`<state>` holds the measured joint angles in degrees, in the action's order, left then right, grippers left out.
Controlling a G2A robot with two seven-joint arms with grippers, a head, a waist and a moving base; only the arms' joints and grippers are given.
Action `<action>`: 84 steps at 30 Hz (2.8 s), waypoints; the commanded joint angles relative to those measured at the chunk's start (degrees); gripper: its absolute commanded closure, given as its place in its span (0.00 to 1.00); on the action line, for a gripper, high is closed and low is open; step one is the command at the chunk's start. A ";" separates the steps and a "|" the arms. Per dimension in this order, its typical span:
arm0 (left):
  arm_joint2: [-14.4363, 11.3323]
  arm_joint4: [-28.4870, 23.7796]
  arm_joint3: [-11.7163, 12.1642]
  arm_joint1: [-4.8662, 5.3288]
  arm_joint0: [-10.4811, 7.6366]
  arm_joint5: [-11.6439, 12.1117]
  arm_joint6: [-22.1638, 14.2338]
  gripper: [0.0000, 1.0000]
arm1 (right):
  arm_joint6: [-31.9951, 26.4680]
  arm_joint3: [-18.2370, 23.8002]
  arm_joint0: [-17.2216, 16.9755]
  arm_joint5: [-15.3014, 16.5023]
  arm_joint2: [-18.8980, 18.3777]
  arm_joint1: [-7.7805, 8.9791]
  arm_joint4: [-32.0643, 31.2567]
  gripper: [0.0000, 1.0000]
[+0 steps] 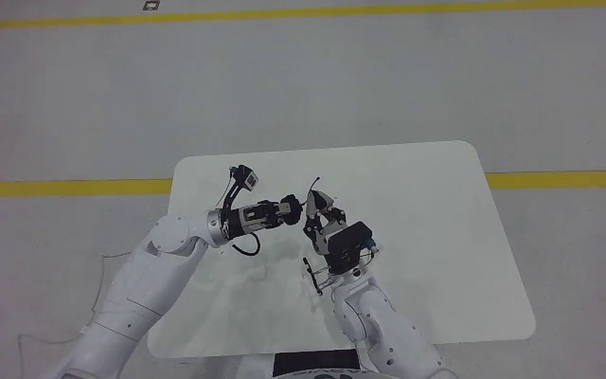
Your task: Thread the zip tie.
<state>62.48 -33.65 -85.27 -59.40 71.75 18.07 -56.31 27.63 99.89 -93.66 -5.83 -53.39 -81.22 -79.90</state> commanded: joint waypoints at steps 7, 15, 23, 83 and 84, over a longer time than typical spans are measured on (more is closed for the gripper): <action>0.00 0.00 0.00 0.00 0.00 0.00 0.00 1.00 | 0.18 0.22 -0.36 -0.35 -0.04 -0.01 -0.14 1.00; 0.00 0.00 0.00 0.00 0.00 0.00 0.00 1.00 | 0.28 0.25 -0.66 -0.42 -0.16 -0.01 -0.09 1.00; 0.00 0.00 0.00 0.00 0.00 0.00 0.00 1.00 | 0.46 0.16 -0.84 -0.65 -0.24 -0.03 0.00 1.00; -0.15 0.64 0.08 0.17 0.51 -1.33 0.61 1.00 | 7.90 -2.24 0.51 -0.43 -0.19 0.22 -7.99 1.00; -0.09 0.68 0.07 0.20 0.50 -1.34 0.57 1.00 | 7.94 -2.41 0.61 -0.49 -0.23 0.23 -8.10 1.00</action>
<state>62.33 -33.03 -85.19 -59.23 72.27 16.74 -55.71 35.56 97.63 -93.14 -6.27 -53.59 -81.00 -87.92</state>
